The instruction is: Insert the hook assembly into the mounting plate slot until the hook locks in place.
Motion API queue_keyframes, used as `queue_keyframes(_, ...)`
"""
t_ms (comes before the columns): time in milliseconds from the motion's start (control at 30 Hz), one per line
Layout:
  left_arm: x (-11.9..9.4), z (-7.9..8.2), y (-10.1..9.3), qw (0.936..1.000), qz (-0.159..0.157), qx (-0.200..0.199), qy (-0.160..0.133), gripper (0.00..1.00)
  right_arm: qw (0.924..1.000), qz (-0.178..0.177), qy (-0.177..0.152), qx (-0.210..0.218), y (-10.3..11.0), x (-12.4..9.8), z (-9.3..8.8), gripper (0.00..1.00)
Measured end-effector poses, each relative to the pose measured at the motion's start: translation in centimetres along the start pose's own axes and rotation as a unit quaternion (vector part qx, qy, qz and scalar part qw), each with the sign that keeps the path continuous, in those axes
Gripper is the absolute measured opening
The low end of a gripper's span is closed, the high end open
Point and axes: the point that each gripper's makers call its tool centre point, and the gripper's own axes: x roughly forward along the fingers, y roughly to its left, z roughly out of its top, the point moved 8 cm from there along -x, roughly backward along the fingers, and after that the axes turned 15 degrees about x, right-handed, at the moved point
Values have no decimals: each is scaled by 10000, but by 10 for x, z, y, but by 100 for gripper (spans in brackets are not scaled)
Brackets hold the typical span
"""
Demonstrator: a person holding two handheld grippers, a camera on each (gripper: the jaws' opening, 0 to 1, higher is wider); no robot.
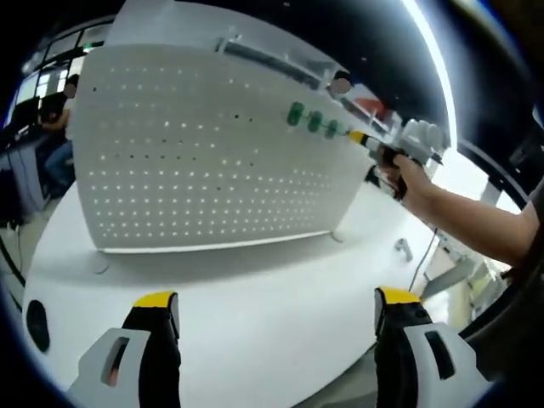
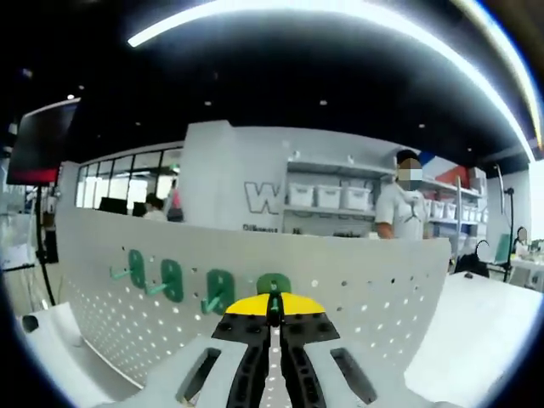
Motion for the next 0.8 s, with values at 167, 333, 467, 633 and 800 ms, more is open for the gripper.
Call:
queue_keyframes(167,1,1,0,10000,9,-9,-9,96,10000,-20,-43,-2,-2,2,2,0)
queue_keyframes(333,1,0,0,10000,27,-34,3,95,10000,-13,-68,24,-3,4,2,0)
queue_keyframes(467,1,0,1,10000,43,-46,20,95,10000,18,-67,32,-1,6,1,0)
queue_keyframes(633,0,0,2,10000,57,-75,8,95,9999,-13,-113,63,-4,8,1,0)
queue_keyframes(800,0,-1,2,9999,55,-106,31,95,9999,-26,-154,57,-6,8,2,0)
